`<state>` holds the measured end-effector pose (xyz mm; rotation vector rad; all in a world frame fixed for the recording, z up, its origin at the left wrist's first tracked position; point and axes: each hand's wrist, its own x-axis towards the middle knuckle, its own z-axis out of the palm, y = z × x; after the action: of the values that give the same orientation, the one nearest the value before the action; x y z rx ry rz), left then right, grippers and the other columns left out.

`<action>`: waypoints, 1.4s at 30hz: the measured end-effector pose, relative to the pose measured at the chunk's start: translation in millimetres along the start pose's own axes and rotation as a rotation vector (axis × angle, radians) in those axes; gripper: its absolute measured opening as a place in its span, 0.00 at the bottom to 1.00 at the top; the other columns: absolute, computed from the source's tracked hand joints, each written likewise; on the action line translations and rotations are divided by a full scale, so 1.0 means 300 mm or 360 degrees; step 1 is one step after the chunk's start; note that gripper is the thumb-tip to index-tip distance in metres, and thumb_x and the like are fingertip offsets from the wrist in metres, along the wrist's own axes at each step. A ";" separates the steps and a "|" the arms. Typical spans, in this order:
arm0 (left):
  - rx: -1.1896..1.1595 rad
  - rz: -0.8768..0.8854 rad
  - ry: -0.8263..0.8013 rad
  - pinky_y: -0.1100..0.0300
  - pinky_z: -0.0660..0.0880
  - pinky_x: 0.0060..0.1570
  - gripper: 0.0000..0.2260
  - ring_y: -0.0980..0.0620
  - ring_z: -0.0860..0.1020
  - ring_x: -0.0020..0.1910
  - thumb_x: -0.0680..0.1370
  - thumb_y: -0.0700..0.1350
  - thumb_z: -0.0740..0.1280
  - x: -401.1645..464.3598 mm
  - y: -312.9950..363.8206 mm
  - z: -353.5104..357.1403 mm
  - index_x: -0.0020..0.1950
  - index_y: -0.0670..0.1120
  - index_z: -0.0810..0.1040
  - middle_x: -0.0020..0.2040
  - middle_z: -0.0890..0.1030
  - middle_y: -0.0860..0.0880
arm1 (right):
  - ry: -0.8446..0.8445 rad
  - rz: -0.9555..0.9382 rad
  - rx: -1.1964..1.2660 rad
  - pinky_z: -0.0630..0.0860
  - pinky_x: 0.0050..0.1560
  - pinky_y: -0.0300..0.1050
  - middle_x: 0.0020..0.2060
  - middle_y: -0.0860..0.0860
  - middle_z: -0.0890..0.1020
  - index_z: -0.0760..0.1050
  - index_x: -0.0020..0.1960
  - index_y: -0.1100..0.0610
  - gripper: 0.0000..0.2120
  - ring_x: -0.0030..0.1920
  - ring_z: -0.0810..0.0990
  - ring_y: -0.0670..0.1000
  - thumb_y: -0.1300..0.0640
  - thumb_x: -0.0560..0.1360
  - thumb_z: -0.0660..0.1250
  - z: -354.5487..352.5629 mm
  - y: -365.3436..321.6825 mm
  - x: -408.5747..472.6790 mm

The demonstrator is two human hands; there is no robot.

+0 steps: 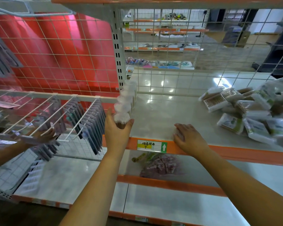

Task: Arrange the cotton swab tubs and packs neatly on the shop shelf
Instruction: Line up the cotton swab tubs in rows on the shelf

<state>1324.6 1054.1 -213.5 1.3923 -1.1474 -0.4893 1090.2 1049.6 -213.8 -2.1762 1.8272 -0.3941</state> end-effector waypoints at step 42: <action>0.0898 0.1116 -0.0205 0.47 0.71 0.55 0.19 0.43 0.70 0.57 0.71 0.46 0.60 -0.020 0.209 0.103 0.60 0.41 0.72 0.55 0.77 0.40 | 0.0087 -0.0060 -0.0168 0.65 0.64 0.46 0.66 0.54 0.71 0.62 0.71 0.56 0.21 0.65 0.67 0.53 0.51 0.80 0.54 -0.034 -0.018 -0.017</action>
<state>1274.7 1055.5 -164.1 1.3083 -1.8646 0.2753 1090.3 1055.0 -202.4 -2.2944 1.8779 -0.3764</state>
